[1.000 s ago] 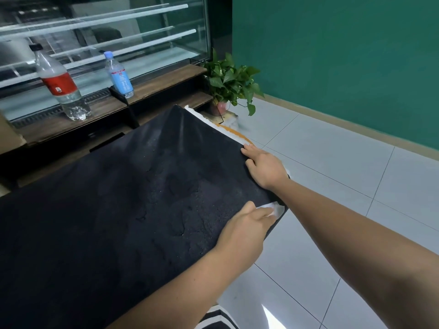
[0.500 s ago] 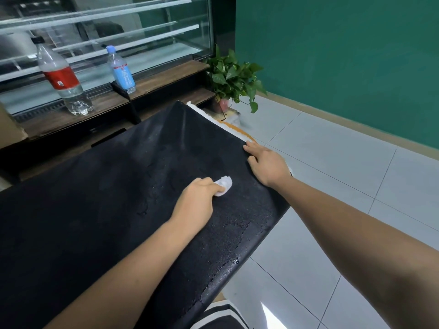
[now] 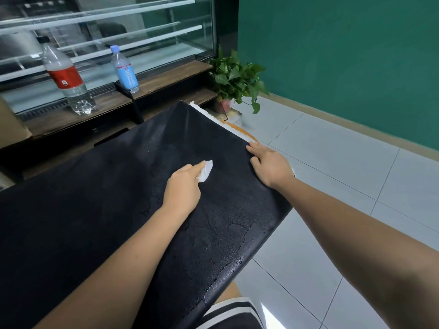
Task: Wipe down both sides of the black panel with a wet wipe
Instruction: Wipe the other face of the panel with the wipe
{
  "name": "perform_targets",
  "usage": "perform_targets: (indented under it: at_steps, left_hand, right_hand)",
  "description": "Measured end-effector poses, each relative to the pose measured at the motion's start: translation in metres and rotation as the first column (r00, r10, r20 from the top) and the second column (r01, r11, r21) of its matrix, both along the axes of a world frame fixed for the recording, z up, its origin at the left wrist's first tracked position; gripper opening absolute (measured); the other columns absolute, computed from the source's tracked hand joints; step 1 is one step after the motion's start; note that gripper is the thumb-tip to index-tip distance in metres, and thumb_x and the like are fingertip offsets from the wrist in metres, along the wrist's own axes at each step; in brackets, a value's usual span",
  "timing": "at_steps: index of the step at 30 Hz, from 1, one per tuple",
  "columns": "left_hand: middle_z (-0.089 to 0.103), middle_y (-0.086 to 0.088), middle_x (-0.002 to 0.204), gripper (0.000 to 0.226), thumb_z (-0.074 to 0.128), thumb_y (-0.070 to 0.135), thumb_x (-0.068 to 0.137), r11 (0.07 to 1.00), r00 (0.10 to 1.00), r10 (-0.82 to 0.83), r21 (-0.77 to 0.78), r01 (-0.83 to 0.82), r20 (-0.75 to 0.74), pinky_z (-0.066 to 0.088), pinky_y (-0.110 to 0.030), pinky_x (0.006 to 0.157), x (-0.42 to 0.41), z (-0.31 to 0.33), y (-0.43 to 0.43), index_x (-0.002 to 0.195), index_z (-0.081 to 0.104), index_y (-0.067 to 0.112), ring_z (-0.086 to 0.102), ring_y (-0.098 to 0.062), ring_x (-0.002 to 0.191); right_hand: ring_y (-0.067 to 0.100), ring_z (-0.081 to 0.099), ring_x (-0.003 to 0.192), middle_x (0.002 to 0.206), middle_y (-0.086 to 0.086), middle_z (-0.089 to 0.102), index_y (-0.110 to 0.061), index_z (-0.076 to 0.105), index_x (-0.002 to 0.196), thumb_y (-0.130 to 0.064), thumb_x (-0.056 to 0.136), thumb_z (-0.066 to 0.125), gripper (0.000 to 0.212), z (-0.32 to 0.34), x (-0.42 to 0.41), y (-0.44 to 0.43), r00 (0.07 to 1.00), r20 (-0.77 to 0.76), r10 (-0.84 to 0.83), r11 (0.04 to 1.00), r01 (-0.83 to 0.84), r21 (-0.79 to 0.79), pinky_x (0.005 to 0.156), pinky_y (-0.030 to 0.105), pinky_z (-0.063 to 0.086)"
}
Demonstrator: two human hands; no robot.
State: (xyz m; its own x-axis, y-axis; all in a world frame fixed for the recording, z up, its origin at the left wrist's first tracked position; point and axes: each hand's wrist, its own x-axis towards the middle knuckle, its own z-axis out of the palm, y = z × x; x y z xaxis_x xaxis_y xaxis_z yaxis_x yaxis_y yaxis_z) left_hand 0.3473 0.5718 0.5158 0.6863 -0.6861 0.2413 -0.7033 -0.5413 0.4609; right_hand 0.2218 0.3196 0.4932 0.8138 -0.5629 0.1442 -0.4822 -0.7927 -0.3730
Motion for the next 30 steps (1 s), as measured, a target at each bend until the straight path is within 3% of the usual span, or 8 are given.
perform_targets:
  at_steps: [4, 16, 21, 25, 30]
  left_hand:
    - [0.058, 0.001, 0.098, 0.038, 0.057, 0.0, 0.098, 1.0, 0.999, -0.003, 0.014, 0.003, -0.05, 0.055, -0.038, 0.078, -0.008, -0.001, -0.01, 0.121, 0.078, 0.021, 0.062, -0.026, 0.086]
    - [0.061, -0.002, 0.095, 0.013, 0.072, 0.011, 0.096, 0.976, 0.957, -0.216, -0.059, 0.208, -0.194, 0.051, -0.035, 0.082, -0.075, 0.004, -0.027, 0.097, 0.083, 0.019, 0.064, -0.021, 0.083]
    - [0.056, 0.003, 0.09, 0.014, 0.071, 0.015, 0.095, 0.95, 0.914, -0.312, -0.049, 0.31, -0.259, 0.051, -0.037, 0.077, -0.104, 0.003, -0.021, 0.09, 0.08, 0.024, 0.062, -0.019, 0.078]
    - [0.055, 0.005, 0.094, 0.014, 0.067, 0.016, 0.098, 0.913, 0.889, -0.4, -0.018, 0.407, -0.222, 0.051, -0.039, 0.074, -0.119, 0.001, -0.012, 0.091, 0.076, 0.024, 0.06, -0.018, 0.078]
    - [0.052, 0.006, 0.095, 0.018, 0.06, 0.011, 0.1, 0.887, 0.876, -0.456, 0.0, 0.462, -0.157, 0.037, -0.023, 0.063, -0.131, -0.002, 0.0, 0.096, 0.075, 0.019, 0.051, -0.014, 0.075]
  right_hand:
    - [0.01, 0.031, 0.154, 0.166, -0.018, 0.034, -0.036, 0.046, 0.157, -0.036, 0.107, 0.033, 0.052, 0.0, 0.0, -0.001, 1.0, 0.003, -0.002, 1.0, 0.002, 0.001, 0.124, 0.036, 0.033]
    - [0.008, 0.029, 0.155, 0.166, -0.018, 0.035, -0.035, 0.048, 0.156, -0.032, 0.106, 0.036, 0.051, 0.007, -0.003, 0.006, 1.0, 0.018, -0.009, 1.0, 0.009, 0.018, 0.121, 0.037, 0.036]
    - [0.01, 0.03, 0.154, 0.167, -0.018, 0.033, -0.035, 0.046, 0.157, -0.033, 0.107, 0.035, 0.051, 0.006, -0.003, 0.005, 1.0, -0.007, -0.006, 1.0, 0.006, 0.007, 0.121, 0.037, 0.037]
    - [0.009, 0.029, 0.155, 0.166, -0.019, 0.033, -0.036, 0.045, 0.157, -0.034, 0.106, 0.035, 0.052, 0.005, -0.002, 0.004, 1.0, -0.012, -0.003, 1.0, 0.003, 0.011, 0.122, 0.038, 0.036]
    - [0.012, 0.031, 0.154, 0.167, -0.018, 0.032, -0.035, 0.043, 0.159, -0.035, 0.108, 0.034, 0.052, 0.003, -0.001, 0.004, 1.0, -0.029, 0.002, 1.0, -0.002, -0.006, 0.123, 0.037, 0.034]
